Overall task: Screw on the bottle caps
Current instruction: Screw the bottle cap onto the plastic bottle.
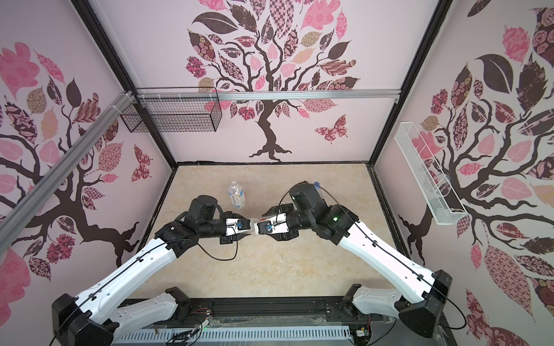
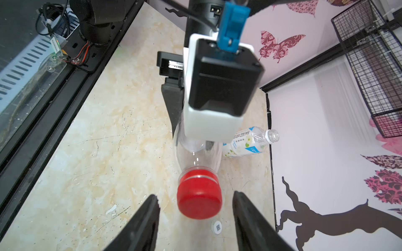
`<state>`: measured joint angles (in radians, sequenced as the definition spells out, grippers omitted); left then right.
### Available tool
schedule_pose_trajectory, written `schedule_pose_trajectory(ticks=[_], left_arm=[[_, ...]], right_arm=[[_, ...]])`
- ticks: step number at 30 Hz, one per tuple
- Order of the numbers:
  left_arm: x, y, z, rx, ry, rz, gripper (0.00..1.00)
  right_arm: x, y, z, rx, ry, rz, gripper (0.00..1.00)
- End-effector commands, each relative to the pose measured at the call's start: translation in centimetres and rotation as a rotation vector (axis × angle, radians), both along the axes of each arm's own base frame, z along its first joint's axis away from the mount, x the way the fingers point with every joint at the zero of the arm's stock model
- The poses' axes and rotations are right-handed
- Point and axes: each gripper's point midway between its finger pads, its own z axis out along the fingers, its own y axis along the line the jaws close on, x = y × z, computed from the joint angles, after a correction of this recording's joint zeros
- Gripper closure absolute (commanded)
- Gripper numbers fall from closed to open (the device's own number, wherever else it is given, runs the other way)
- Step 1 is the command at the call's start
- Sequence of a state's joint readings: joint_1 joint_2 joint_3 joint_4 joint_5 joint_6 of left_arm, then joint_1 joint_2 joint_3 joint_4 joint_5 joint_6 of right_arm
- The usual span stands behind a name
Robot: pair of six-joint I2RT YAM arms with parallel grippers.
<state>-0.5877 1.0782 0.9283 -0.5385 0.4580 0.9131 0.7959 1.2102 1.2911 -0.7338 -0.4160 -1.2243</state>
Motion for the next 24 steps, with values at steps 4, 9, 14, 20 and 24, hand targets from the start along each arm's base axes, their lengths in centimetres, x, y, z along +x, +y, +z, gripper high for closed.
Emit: schedule_pose_trajectory(ticks=[4,9,14,20,24], left_arm=[[-0.6,-0.5,1.1,-0.043,0.018,-0.029,0.55],[-0.7,-0.6,1.2,-0.048,0.022,-0.035,0.55],[-0.5,-0.7,1.2,-0.048,0.024,-0.038,0.55],[-0.4,-0.8,1.1,-0.045,0.029,-0.038,0.55],[-0.3,-0.8,1.0,-0.043,0.033,-0.036,0.55]], right_arm=[[0.4,0.4,-0.9,-0.085,-0.090,0.071,0.53],[0.1,0.3,-1.2,-0.092,-0.077,0.080,0.66],[-0.3,0.7,-0.9,-0.069,-0.040,0.075,0.64],[-0.5,1.1,-0.6,-0.051,-0.037,0.074,0.61],[-0.7,1.2,-0.6,-0.048,-0.025,0.075,0.61]])
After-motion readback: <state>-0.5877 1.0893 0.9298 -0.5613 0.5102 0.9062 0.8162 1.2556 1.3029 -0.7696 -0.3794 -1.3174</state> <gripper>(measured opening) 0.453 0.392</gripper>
